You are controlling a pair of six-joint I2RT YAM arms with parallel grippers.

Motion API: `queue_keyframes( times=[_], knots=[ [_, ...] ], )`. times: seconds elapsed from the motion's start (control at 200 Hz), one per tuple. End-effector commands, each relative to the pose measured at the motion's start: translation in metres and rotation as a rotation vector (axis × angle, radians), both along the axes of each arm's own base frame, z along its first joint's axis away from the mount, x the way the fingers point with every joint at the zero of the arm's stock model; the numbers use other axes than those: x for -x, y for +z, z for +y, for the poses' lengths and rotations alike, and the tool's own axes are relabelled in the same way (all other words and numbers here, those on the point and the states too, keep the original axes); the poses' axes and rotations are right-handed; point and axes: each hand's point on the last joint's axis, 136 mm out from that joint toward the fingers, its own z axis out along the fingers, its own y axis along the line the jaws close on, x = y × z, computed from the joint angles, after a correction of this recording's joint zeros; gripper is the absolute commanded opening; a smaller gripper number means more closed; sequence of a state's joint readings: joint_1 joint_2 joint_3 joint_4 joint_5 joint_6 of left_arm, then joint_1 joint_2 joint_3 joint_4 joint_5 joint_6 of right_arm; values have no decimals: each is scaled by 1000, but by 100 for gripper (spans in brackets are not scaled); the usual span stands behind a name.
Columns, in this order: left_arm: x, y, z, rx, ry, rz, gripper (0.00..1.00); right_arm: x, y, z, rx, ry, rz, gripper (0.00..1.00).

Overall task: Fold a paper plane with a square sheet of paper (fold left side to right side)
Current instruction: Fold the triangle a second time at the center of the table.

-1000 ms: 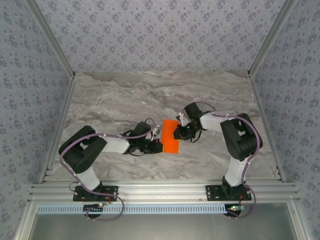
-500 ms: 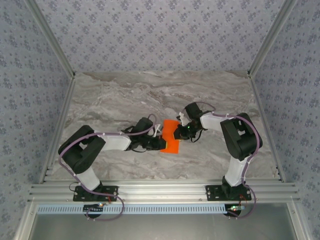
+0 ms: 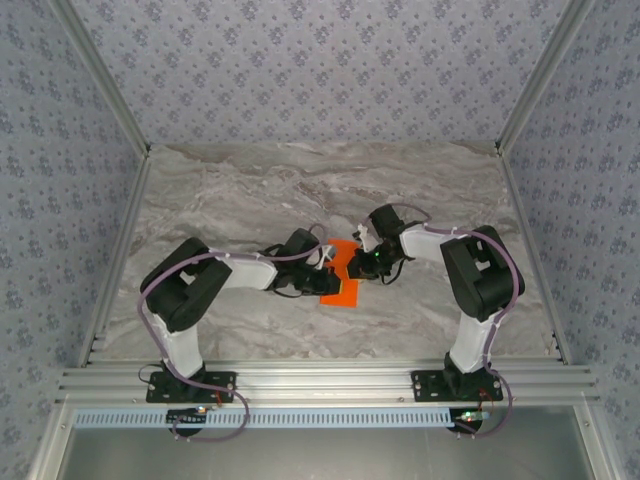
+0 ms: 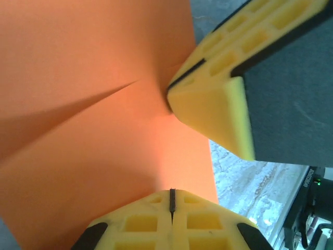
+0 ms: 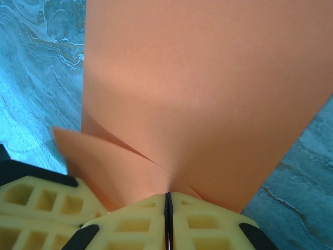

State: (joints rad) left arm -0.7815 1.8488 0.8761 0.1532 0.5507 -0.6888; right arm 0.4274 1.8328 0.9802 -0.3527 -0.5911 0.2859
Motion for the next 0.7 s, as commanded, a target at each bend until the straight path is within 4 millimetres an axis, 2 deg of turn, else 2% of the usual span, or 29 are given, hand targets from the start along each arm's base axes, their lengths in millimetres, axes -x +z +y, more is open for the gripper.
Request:
queue_keyframes(
  times=[0.0,0.26,0.695],
  knots=[
    [-3,-5,0,-49,-20,-22,4,13,-28,-19,135,0,55,9],
    [9,-25,22,-144,-20,-3,4,12,-31,-26,176,2,59,9],
    [41,-29,56,-181,-4,36,4,13,-39,-33,204,-4,85,8]
  ],
)
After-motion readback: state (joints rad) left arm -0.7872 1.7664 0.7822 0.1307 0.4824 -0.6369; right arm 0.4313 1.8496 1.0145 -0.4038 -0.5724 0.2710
